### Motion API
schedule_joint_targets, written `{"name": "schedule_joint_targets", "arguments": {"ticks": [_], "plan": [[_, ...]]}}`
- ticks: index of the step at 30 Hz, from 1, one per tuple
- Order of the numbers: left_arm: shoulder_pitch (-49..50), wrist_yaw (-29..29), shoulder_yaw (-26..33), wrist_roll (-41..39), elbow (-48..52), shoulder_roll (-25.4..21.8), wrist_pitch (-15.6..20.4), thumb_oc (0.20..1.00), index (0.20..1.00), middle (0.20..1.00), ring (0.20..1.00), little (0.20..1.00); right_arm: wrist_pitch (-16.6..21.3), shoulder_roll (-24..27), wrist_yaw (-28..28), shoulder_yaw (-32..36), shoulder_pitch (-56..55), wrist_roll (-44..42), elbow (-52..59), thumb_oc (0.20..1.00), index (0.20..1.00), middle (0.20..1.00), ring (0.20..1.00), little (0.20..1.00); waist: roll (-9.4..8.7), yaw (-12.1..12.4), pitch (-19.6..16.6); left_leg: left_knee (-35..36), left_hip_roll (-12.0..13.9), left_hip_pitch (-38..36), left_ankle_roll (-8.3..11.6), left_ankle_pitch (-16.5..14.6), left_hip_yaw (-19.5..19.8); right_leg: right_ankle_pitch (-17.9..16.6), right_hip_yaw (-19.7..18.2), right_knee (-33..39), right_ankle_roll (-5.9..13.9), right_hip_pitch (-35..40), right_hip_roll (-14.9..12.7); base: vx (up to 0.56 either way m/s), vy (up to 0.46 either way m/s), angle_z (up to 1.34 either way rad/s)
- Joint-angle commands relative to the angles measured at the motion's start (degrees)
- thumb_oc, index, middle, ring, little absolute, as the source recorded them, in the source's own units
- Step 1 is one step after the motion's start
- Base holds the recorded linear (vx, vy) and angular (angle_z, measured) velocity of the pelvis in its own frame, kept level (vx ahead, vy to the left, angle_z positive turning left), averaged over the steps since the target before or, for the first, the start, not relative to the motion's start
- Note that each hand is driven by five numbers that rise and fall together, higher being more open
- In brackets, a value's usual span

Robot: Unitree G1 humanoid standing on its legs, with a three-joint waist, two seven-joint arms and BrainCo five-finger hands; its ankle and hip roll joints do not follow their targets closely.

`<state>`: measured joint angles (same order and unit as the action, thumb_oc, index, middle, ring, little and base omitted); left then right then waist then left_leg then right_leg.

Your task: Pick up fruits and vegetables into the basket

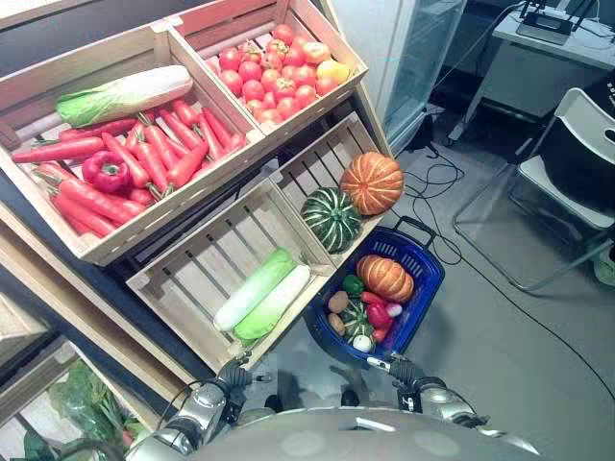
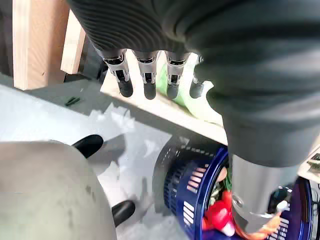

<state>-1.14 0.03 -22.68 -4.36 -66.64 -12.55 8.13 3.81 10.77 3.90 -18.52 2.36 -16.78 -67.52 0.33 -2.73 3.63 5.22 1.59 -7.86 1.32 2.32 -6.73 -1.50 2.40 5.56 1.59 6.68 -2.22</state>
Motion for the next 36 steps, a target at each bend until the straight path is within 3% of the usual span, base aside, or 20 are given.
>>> {"name": "schedule_joint_targets", "arguments": {"ticks": [1, 6, 9, 10, 16, 20, 27, 33, 36], "plan": [[-3.63, 1.91, 0.11, 2.53, -4.11, 1.61, 2.31, 1.0, 1.0, 1.0, 1.0, 1.0, 1.27, -0.98, -0.5, -1.64, 1.95, 0.34, -3.0, 1.0, 1.0, 1.0, 1.0, 1.0, -0.5, 1.06, 0.66, -0.22, -2.21, 0.9, -2.01, -3.65, 3.51, 0.63, 2.65, -1.32, 2.33, -0.25, -0.57, 0.14, 0.183, -0.15], [-4.11, 5.95, -1.26, 6.18, -3.17, 1.17, 7.86, 1.0, 1.0, 1.0, 1.0, 1.0, 1.0, -0.66, -0.61, -2.02, 2.44, 0.0, -2.63, 1.0, 1.0, 1.0, 1.0, 1.0, -0.45, 1.19, 0.94, -0.22, -2.33, 1.17, -1.91, -3.56, 3.79, 0.66, 2.63, -1.28, 2.34, -0.41, -0.5, -0.01, -0.01, 0.08], [-4.91, 11.14, -2.67, 9.6, 0.77, 0.14, 10.26, 1.0, 1.0, 1.0, 1.0, 1.0, 0.61, -0.16, -0.87, -2.48, 2.77, -0.76, -2.01, 1.0, 1.0, 1.0, 1.0, 1.0, -0.36, 1.3, 1.42, -0.22, -2.31, 1.36, -1.79, -3.43, 3.82, 0.71, 2.49, -1.45, 2.36, -0.64, -0.43, -0.02, 0.0, 0.05], [-5.53, 15.43, -3.39, 11.89, 4.87, -1.08, 11.22, 1.0, 1.0, 1.0, 1.0, 1.0, 0.31, 0.32, -0.98, -2.64, 2.83, -1.21, -1.37, 1.0, 1.0, 1.0, 1.0, 1.0, -0.29, 1.35, 1.88, -0.22, -2.31, 1.48, -1.78, -3.37, 3.88, 0.73, 2.38, -1.7, 2.32, -0.89, -0.33, 0.0, 0.0, 0.0], [-7.85, 23.81, -4.27, 17.77, 23.09, -7.15, 5.02, 1.0, 1.0, 1.0, 1.0, 1.0, -1.48, 2.09, -2.13, -2.98, 2.68, -3.44, 2.18, 1.0, 1.0, 1.0, 1.0, 1.0, -0.14, 1.72, 3.54, -0.38, -2.34, 2.24, -1.92, -3.11, 4.09, 0.99, 2.39, -2.98, 2.08, -2.02, -0.04, -0.01, 0.001, 0.0], [-11.42, 27.66, -3.24, 17.59, 27.1, -8.43, 1.25, 1.0, 1.0, 1.0, 1.0, 1.0, -0.61, 2.35, -3.16, -3.42, 2.57, -4.7, 3.5, 1.0, 1.0, 1.0, 1.0, 1.0, -0.14, 1.36, 5.23, -2.19, -2.35, 4.08, -2.46, -3.48, 3.85, 2.33, 2.2, -6.59, 1.62, -4.53, 0.3, -0.01, 0.004, 0.0], [-23.5, 39.1, -3.53, 18.42, 22.37, -8.23, -3.08, 1.0, 1.0, 1.0, 1.0, 1.0, 3.84, 4.23, -3.87, -5.27, 6.21, -8.31, 5.95, 1.0, 1.0, 1.0, 1.0, 1.0, 0.23, -0.7, 12.27, -7.28, -2.19, 10.78, -2.65, -3.59, 2.75, 4.72, 1.0, -15.31, 1.11, -13.24, 1.5, -0.17, 0.019, -0.04], [-35.91, 46.59, -4.4, 16.1, 13.78, -11.07, -4.7, 1.0, 1.0, 1.0, 1.0, 1.0, 7.4, 6.96, -5.98, -6.47, 10.02, -12.83, 9.89, 1.0, 1.0, 1.0, 1.0, 1.0, -1.3, -2.74, 19.51, -22.38, -1.33, 24.07, -0.81, -5.46, 1.26, 6.89, 1.66, -26.47, -0.25, -23.89, 0.87, -0.19, 0.011, -0.09], [-39.58, 48.24, -4.41, 14.66, 10.2, -12.03, -4.87, 1.0, 1.0, 1.0, 1.0, 1.0, 8.72, 7.7, -6.52, -6.93, 11.11, -13.75, 11.87, 1.0, 1.0, 1.0, 1.0, 1.0, -2.21, -3.48, 21.25, -27.49, -0.74, 29.19, -0.3, -6.48, 1.06, 8.27, 1.82, -30.6, -1.02, -27.97, 0.75, -0.12, 0.011, -0.02]]}}
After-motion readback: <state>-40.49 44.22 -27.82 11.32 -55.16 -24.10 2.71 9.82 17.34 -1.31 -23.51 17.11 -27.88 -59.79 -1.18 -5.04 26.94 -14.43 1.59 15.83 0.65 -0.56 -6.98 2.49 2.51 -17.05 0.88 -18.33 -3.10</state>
